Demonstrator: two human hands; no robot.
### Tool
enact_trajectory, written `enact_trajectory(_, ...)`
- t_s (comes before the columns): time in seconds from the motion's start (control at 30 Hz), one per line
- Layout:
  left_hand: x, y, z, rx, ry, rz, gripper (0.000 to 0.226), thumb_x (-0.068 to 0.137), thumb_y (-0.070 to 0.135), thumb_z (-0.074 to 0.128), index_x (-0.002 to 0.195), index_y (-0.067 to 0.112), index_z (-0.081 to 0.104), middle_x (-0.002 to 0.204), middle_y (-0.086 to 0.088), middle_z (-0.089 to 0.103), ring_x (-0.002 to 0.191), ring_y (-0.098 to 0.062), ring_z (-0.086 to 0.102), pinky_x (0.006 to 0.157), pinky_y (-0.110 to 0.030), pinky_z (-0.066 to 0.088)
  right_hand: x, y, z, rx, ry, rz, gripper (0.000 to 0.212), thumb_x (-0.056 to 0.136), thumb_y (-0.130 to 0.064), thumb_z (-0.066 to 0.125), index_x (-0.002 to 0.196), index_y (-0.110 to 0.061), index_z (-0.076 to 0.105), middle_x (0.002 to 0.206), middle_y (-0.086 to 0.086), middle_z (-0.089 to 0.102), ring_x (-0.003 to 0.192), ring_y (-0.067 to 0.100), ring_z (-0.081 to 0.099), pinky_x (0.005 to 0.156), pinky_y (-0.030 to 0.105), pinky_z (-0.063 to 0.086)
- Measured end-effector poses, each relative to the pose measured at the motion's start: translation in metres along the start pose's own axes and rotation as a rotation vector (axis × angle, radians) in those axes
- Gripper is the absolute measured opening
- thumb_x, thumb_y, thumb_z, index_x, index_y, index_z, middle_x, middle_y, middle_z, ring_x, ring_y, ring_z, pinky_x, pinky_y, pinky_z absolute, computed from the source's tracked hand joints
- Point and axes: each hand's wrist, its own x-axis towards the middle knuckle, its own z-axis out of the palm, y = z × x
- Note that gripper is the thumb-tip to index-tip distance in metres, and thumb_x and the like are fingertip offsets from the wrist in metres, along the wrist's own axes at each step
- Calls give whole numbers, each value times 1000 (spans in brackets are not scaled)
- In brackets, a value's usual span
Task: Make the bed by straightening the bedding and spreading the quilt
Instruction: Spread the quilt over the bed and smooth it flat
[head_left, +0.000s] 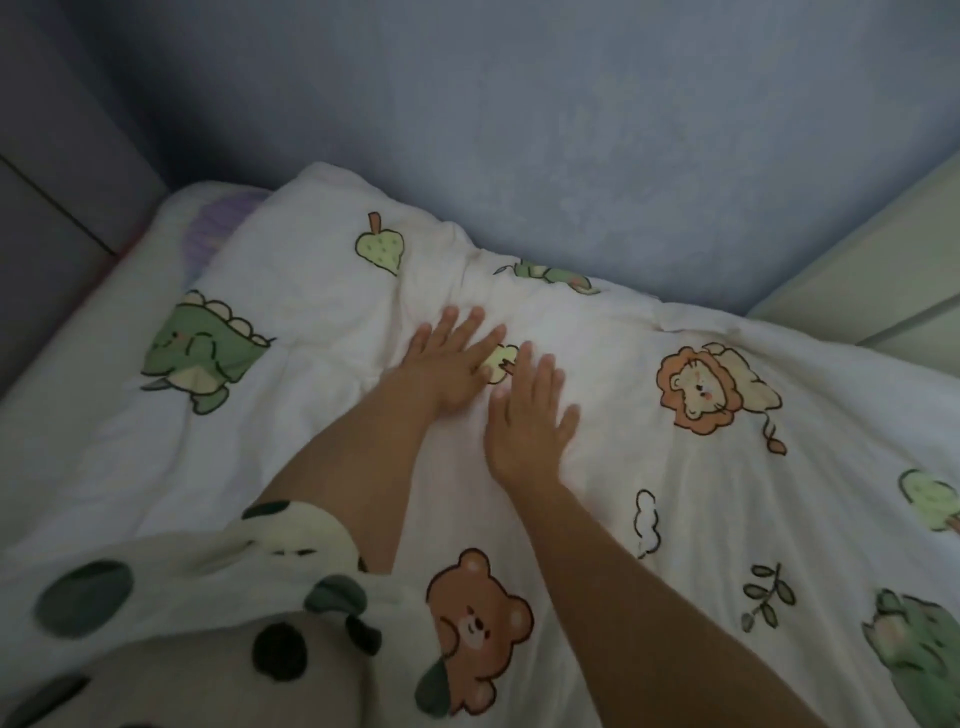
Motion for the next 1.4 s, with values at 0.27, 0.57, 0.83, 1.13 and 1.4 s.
enact_trajectory(0.27,-45,-70,-92,-98,926,-195,46,84,0,38,125,4,57,127,-18,57,116,-34,52,102,-39,35,-2,4,30,-243,118,-27,63,97,-45,13,154,-22,-1,161,11,-3,148,28,-5,117,55,0)
enact_trajectory(0.57,-53,-147,-120,-881,392,-667,85,67,49,76,134,5,47,127,-9,56,109,-27,55,95,-35,45,1,4,32,-270,142,-29,63,98,-45,19,154,-21,4,161,12,1,148,29,-1,117,55,2)
enact_trajectory(0.83,-46,-122,-136,-1203,354,-590,71,65,28,85,126,9,53,117,-3,61,94,-20,59,74,-31,50,0,6,31,-267,149,-32,63,97,-45,20,154,-21,7,161,12,4,148,29,2,116,56,5)
enact_trajectory(1.13,-51,-131,-160,-1089,524,-464,75,76,3,75,137,17,33,125,-4,45,106,-23,48,83,-36,45,-1,8,31,-282,158,-27,63,97,-44,21,154,-20,10,160,13,7,148,29,3,116,56,7)
enact_trajectory(1.4,-51,-158,-155,-435,678,-374,72,75,19,76,136,28,39,125,-11,49,111,-31,52,90,-35,43,0,7,32,-324,143,-24,64,96,-46,16,154,-20,7,161,13,5,148,29,1,116,55,8)
